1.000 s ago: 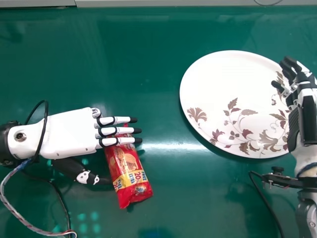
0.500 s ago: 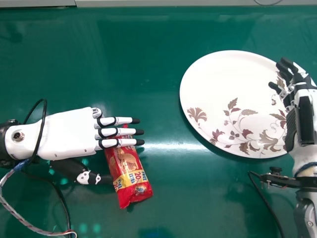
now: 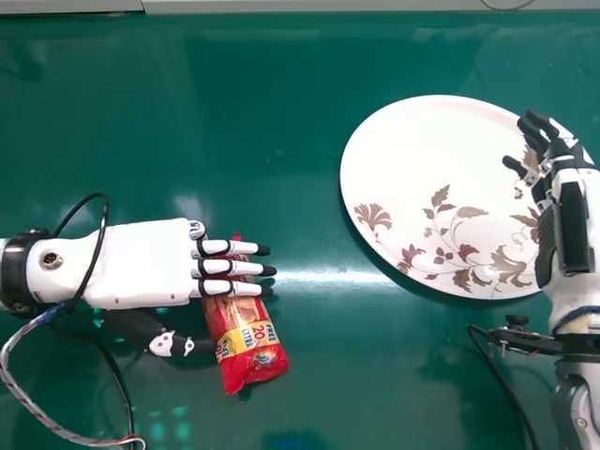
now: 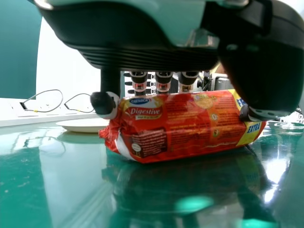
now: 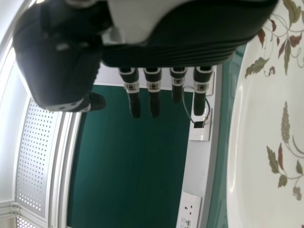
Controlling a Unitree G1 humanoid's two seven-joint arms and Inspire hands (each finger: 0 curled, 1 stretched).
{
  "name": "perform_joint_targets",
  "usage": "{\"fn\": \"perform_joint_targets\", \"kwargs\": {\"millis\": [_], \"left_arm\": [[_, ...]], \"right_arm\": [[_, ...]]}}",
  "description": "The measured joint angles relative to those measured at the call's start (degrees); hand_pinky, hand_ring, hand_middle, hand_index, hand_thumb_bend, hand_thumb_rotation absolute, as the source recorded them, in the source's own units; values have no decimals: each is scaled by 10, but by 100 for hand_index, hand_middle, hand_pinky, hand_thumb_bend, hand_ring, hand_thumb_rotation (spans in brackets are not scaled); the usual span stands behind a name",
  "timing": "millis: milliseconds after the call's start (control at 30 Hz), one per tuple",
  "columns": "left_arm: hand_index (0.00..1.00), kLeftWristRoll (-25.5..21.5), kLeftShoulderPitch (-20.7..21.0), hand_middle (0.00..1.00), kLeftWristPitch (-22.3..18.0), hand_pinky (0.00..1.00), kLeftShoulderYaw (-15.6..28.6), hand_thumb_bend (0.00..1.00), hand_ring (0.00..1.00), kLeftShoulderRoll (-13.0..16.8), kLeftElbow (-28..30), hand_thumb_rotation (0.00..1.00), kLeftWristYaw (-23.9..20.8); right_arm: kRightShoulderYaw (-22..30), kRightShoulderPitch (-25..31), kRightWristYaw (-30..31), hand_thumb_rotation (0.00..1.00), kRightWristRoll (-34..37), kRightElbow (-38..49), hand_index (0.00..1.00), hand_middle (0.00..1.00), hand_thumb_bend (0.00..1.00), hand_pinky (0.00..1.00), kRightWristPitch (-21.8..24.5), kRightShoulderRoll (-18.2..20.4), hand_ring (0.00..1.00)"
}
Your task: Pick up biscuit and place it in the plate
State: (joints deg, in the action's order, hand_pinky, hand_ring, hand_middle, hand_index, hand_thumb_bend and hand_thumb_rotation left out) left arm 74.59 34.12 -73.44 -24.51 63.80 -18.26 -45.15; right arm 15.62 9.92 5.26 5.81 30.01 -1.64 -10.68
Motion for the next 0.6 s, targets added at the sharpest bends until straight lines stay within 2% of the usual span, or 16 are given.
{"fn": "perform_joint_targets", "kwargs": {"millis": [133,200,233,267,300,367,400,467,500,533,600], "left_arm": [[90,-8,11,94,-7,0,-7,66,100,-2,-4,29,27],[87,-15,14,91,-7,0,-8,62,98,-2,-2,24,36],[81,-18,16,86,-8,0,-8,62,93,-2,-1,19,43],[71,-24,19,74,-10,2,-10,65,81,-4,-1,11,48],[62,-33,24,63,-12,16,-13,66,69,-8,-3,5,58],[51,-37,31,52,-14,23,-17,57,54,-14,-4,1,72],[47,-38,32,50,-14,23,-19,54,50,-17,-2,1,78],[38,-46,33,49,-15,16,-21,52,44,-27,-2,0,88],[34,-51,33,30,-15,10,-23,66,23,-32,-3,0,90],[32,-53,33,22,-14,6,-25,70,15,-36,-5,0,91],[29,-48,33,12,-3,1,-30,74,5,-41,2,0,90]], "right_arm": [[0,0,0,43,1,0,90,93,41,88,0,1,92],[0,0,0,42,2,1,91,93,40,88,0,1,92],[0,0,0,42,3,2,91,93,40,88,1,1,92],[1,0,0,41,3,2,90,93,40,87,1,1,92],[1,0,0,41,3,2,91,93,39,88,1,1,92],[1,-1,0,39,4,2,91,93,39,88,1,1,93],[2,0,0,38,5,2,91,93,38,87,1,1,92],[2,-1,0,37,6,3,91,93,38,87,0,1,92],[2,-1,0,37,6,3,91,93,38,85,-1,1,92],[3,-1,-1,38,6,3,90,92,39,85,-2,1,91],[3,-1,-4,39,3,3,90,92,39,84,-10,1,91]]}}
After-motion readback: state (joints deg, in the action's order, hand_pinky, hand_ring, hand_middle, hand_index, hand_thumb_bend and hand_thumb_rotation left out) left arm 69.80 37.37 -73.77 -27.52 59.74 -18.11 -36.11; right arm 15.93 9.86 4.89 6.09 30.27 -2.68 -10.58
